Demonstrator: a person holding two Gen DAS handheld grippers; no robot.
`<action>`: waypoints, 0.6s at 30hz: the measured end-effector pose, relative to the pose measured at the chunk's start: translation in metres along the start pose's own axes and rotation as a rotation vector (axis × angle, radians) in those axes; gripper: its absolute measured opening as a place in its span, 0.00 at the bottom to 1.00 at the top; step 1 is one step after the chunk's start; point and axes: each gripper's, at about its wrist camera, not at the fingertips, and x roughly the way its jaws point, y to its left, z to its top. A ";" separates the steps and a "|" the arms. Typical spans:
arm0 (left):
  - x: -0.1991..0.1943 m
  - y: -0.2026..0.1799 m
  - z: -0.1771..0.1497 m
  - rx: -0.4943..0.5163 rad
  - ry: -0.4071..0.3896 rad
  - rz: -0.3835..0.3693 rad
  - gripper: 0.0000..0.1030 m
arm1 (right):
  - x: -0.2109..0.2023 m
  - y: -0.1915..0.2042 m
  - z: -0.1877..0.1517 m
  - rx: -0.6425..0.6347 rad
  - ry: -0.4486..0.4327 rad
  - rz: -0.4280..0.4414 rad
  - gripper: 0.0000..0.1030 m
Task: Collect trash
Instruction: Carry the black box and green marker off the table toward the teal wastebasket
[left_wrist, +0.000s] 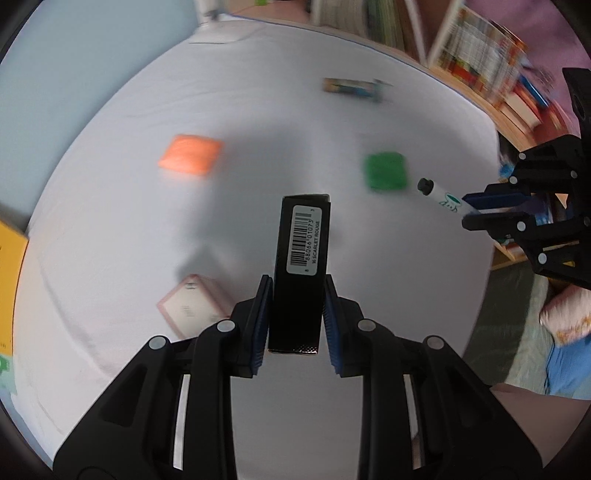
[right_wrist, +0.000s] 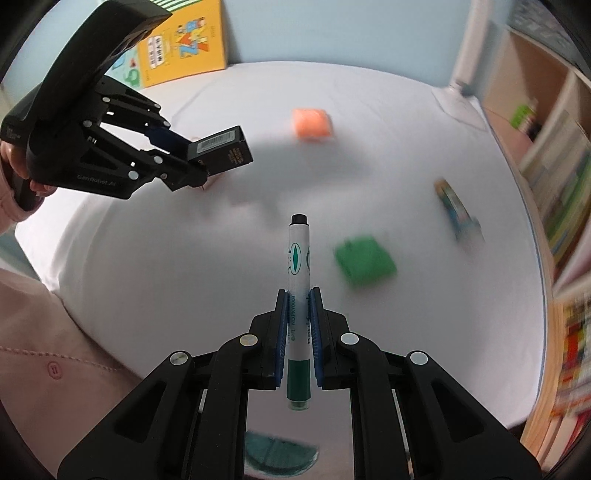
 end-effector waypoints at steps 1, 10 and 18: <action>0.001 -0.008 0.000 0.019 0.004 -0.009 0.24 | -0.002 0.000 -0.007 0.018 0.000 -0.007 0.12; 0.014 -0.077 0.005 0.196 0.032 -0.069 0.24 | -0.026 -0.005 -0.076 0.212 -0.008 -0.069 0.12; 0.019 -0.139 0.002 0.358 0.057 -0.131 0.24 | -0.050 -0.001 -0.142 0.396 -0.013 -0.129 0.12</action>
